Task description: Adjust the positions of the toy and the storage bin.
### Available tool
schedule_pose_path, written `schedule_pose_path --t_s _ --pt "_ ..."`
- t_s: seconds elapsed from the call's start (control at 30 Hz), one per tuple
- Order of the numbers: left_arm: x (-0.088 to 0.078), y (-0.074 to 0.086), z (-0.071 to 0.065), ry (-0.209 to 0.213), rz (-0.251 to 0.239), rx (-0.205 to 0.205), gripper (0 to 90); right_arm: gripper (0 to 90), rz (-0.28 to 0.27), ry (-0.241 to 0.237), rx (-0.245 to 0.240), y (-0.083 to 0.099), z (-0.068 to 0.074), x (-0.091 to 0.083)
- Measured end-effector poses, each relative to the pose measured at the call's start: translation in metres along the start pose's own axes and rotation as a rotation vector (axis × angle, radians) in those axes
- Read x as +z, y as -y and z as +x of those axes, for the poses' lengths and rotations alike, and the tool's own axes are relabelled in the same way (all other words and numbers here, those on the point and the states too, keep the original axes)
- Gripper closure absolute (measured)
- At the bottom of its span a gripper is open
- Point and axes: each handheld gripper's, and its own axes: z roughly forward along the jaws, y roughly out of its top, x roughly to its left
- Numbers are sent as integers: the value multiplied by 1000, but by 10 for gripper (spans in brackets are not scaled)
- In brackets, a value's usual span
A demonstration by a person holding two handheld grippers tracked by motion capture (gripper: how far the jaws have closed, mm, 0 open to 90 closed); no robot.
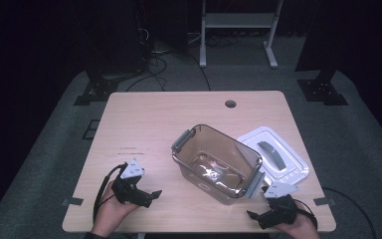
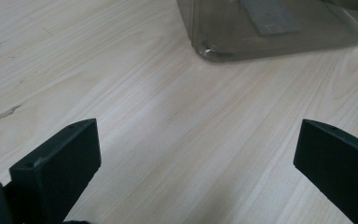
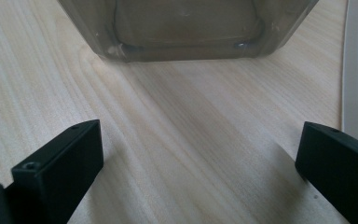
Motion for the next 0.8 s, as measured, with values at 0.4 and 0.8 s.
schedule_pose_path --t_s 0.4,0.8 --pt "-15 2 15 -19 -21 -13 0 0 0 3 7 0 0 0" --pt "-27 17 35 -59 -20 -56 45 0 0 4 7 0 0 0"
